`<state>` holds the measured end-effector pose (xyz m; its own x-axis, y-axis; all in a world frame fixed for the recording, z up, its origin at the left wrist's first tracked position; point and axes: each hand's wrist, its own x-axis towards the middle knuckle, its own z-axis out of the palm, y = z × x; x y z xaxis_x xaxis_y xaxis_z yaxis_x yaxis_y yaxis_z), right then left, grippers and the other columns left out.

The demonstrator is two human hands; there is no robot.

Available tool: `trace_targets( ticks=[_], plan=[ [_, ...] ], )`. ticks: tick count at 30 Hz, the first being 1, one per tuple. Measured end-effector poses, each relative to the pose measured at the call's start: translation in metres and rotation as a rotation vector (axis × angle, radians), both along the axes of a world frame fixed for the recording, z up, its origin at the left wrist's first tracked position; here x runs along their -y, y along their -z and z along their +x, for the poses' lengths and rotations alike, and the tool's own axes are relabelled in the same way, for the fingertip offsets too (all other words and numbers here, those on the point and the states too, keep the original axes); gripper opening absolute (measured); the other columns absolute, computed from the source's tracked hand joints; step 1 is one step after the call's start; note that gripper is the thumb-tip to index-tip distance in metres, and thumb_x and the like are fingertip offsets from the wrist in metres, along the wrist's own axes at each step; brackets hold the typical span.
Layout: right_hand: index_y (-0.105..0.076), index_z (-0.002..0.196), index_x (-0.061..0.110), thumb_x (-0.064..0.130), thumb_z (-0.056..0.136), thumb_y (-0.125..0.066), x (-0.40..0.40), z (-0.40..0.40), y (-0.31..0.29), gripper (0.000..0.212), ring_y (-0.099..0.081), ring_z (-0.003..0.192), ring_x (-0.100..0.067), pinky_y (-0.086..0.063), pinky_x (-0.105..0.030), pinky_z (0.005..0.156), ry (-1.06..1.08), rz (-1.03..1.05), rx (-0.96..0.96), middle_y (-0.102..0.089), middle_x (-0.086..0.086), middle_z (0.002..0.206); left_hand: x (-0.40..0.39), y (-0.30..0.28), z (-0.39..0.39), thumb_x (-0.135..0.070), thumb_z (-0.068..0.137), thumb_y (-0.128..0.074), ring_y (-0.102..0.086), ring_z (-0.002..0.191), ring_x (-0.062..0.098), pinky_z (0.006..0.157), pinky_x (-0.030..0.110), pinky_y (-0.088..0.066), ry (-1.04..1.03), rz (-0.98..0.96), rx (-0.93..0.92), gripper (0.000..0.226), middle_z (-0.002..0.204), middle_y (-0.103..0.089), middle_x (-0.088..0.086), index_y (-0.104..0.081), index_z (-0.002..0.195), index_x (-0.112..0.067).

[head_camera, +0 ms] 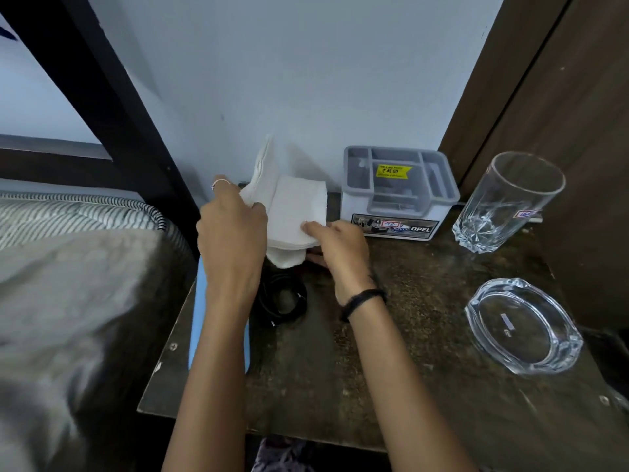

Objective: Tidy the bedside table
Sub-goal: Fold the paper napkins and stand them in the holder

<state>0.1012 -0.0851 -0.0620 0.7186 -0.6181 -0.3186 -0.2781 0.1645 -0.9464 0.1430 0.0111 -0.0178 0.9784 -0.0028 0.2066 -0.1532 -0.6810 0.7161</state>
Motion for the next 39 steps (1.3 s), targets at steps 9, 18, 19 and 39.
trace_targets(
  ticks=[9,18,19,39],
  plan=[
    [-0.056,0.086,0.015,0.011,0.079,-0.066,0.003,-0.072,-0.050,0.013,-0.061,0.082,-0.014,-0.052,-0.028,0.074,-0.035,0.407,0.251,-0.065,0.000,0.087,-0.030,-0.043,-0.054,-0.005,0.087,-0.052,-0.055,0.077,0.016,0.062,0.024,-0.047,0.128,-0.824,-0.323,0.017,0.084,-0.054,-0.001,-0.047,0.083,-0.021],
    [-0.046,0.095,0.017,0.002,0.077,-0.069,0.011,-0.164,-0.045,0.033,-0.064,0.086,-0.016,-0.051,-0.036,0.076,0.156,0.129,0.214,-0.066,-0.004,0.097,-0.012,-0.018,-0.138,-0.007,0.084,-0.055,-0.059,0.081,0.020,0.077,0.042,-0.051,0.163,-0.623,-0.464,0.017,0.087,-0.059,0.002,-0.044,0.087,-0.021],
    [-0.045,0.093,0.019,0.002,0.076,-0.069,0.012,-0.168,-0.036,0.034,-0.063,0.083,-0.016,-0.050,-0.034,0.074,0.147,0.078,0.160,-0.066,-0.005,0.095,-0.011,-0.010,-0.144,-0.008,0.084,-0.055,-0.058,0.080,0.020,0.073,0.042,-0.050,0.173,-0.528,-0.444,0.017,0.087,-0.058,0.002,-0.043,0.092,-0.018],
    [-0.061,0.109,0.015,0.026,0.086,-0.062,0.017,-0.161,-0.009,0.026,-0.062,0.095,-0.016,-0.051,-0.031,0.081,0.059,-0.803,-0.197,-0.061,-0.004,0.108,0.002,0.041,-0.159,-0.013,0.090,-0.054,-0.033,0.129,0.032,0.101,0.043,-0.038,0.179,0.177,-0.018,0.052,0.145,-0.038,0.017,-0.038,0.139,-0.006]
  ],
)
